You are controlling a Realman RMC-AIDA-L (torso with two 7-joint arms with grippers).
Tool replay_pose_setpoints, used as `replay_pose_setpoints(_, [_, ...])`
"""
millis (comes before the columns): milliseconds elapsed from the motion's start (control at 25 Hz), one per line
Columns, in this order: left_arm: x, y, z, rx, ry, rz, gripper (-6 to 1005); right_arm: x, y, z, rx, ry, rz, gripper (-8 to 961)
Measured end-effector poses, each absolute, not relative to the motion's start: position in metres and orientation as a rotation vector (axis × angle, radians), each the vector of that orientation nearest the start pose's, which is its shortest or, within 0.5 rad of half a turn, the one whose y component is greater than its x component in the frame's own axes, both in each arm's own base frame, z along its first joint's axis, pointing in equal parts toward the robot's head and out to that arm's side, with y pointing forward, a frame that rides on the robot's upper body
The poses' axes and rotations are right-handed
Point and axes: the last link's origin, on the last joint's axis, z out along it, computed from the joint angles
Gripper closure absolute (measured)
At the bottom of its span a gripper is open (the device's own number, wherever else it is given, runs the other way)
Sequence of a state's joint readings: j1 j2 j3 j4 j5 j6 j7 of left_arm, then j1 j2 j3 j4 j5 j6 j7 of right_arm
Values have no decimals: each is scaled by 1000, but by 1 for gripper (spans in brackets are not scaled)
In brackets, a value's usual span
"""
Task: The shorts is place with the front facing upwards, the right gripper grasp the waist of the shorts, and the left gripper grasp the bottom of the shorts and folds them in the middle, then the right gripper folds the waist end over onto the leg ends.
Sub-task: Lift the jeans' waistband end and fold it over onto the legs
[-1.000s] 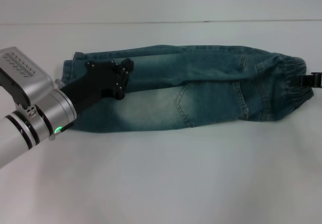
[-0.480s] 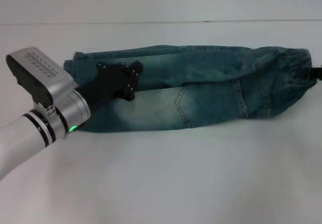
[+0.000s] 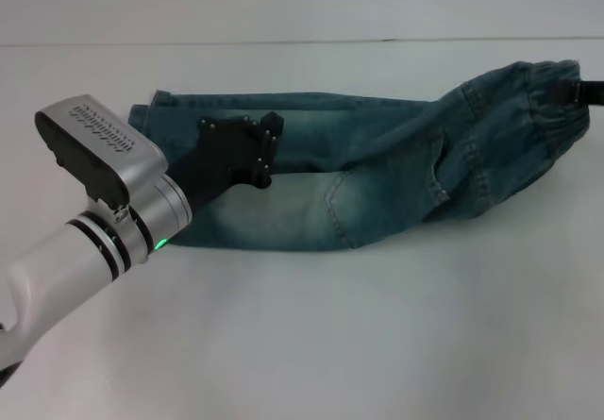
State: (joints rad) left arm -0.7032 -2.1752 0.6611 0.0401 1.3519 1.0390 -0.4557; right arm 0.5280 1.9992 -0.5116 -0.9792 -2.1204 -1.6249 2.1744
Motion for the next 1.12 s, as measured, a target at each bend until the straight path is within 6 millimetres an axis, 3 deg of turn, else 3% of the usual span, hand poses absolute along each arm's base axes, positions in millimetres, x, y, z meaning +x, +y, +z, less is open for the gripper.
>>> replay_pose_setpoints(600, [-228,358,-115,-2275,-423,-713,928,230,356,110,-2482,1249,805,897])
replay_pose_setpoints(760, [-219,354,-125,-2312,-396,-714,925,209,364,108,-2538,1186,833,897])
replay_pose_setpoints(1120, [-212,345,-136,-2358,-397,-727,919,141,393,86,-2703,1013,807,897])
